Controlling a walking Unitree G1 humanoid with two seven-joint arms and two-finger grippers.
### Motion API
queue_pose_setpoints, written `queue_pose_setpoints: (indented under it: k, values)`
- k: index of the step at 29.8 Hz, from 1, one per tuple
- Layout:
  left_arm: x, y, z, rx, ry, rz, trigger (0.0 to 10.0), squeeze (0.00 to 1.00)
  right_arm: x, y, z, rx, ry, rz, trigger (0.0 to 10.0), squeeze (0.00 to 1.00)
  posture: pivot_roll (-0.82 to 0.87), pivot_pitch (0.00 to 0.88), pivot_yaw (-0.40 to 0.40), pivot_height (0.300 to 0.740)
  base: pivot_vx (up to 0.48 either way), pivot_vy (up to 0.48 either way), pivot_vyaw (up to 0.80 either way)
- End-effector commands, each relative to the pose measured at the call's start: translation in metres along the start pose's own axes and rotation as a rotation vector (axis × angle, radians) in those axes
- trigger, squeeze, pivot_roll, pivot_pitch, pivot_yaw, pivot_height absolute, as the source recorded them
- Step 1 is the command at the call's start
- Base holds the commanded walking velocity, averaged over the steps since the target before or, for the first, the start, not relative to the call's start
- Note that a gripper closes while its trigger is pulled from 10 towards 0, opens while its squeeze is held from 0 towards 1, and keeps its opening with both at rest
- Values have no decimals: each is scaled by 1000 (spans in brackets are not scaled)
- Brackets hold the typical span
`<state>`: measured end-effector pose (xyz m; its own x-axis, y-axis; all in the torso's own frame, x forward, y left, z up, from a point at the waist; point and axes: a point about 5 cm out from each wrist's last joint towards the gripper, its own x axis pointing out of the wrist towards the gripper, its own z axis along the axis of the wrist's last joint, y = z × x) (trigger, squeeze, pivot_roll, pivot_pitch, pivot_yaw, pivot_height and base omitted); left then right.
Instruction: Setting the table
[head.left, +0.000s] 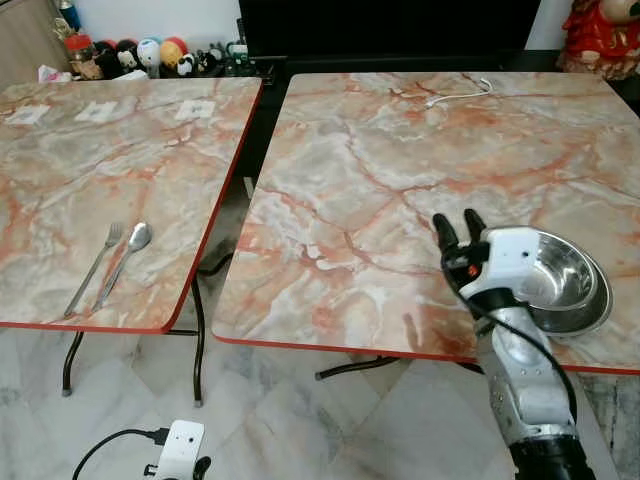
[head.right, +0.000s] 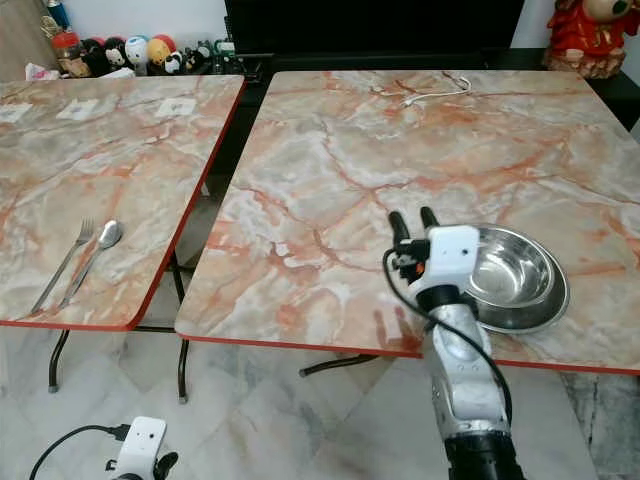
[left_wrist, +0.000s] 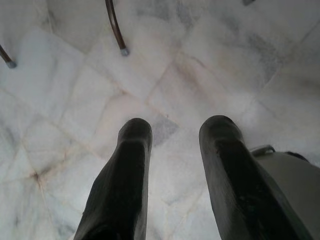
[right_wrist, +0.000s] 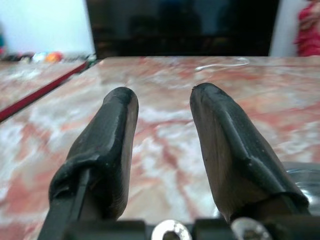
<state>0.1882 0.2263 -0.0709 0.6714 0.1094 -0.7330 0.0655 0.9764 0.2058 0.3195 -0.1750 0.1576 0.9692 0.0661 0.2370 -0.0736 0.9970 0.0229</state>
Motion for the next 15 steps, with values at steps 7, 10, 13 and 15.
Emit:
queue_pose_setpoints:
  k: [7, 10, 13, 15]
  values:
    - [-5, 9, -18, -10, 77, 18, 10000, 0, -3, 2, -7, 57, 18, -65, 10000, 0, -106, 45, 49, 740, 0, 480, 0]
    - [-6, 12, -19, -11, 84, 21, 10000, 0, -1, 3, -6, 47, 12, -68, 10000, 0, -107, 39, 50, 740, 0, 480, 0]
    - [-6, 16, -20, -12, 90, 26, 10000, 0, 4, 0, -3, 50, 2, -103, 10000, 0, -107, 39, 50, 740, 0, 480, 0]
    - [-7, 19, -21, -13, 95, 29, 10000, 0, 10, 3, -1, 52, -2, -100, 10000, 0, -104, 30, 51, 740, 0, 480, 0]
